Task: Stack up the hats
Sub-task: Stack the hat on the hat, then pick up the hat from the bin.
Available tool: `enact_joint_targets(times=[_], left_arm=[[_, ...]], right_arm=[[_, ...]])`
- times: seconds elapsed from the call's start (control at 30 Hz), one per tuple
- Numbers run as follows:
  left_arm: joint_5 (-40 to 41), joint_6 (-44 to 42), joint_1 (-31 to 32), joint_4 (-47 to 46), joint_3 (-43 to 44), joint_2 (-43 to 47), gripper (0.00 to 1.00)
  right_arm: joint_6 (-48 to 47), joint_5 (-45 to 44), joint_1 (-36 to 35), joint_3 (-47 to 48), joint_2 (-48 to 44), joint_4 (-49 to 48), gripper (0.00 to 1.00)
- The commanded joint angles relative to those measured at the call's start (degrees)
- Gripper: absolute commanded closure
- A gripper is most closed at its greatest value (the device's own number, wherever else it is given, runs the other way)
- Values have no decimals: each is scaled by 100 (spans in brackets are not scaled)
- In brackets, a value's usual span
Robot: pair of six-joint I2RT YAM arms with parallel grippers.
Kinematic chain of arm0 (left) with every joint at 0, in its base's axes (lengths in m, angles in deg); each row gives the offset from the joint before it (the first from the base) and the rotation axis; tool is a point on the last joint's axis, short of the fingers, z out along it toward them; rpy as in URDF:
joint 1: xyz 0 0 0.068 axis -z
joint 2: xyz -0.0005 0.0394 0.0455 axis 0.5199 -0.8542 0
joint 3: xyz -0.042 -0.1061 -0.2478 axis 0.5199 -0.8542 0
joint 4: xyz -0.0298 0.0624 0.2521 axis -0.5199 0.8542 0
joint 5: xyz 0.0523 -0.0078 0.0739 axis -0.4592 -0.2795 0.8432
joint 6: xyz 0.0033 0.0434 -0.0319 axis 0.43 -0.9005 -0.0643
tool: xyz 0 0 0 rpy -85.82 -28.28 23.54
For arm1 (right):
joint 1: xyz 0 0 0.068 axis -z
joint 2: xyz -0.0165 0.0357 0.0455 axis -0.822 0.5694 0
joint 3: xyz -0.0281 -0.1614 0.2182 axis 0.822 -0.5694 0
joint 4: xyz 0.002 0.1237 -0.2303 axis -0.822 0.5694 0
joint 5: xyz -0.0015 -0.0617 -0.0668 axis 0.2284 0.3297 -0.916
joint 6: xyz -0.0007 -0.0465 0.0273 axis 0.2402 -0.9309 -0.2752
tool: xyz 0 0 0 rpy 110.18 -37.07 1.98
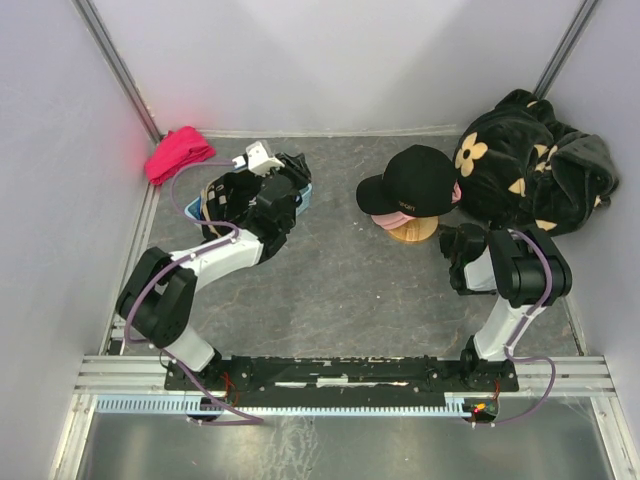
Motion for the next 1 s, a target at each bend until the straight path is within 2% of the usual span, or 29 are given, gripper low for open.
enact_joint_targets(times=[0.0, 0.47, 0.77, 0.97], left_arm=[[249, 243, -39, -488, -86, 269, 57], [510, 274, -99, -531, -162, 418, 57], [672, 348, -171, -366, -155, 409, 57], [817, 428, -292, 25, -124, 499, 53]], right_arm=[[69, 287, 29, 249, 228, -267, 98], [-234, 1505, 2, 1279, 918, 374, 96], [-325, 1481, -458, 1733, 1168, 639, 95], [-289, 1323, -861, 1929, 1295, 660, 95]])
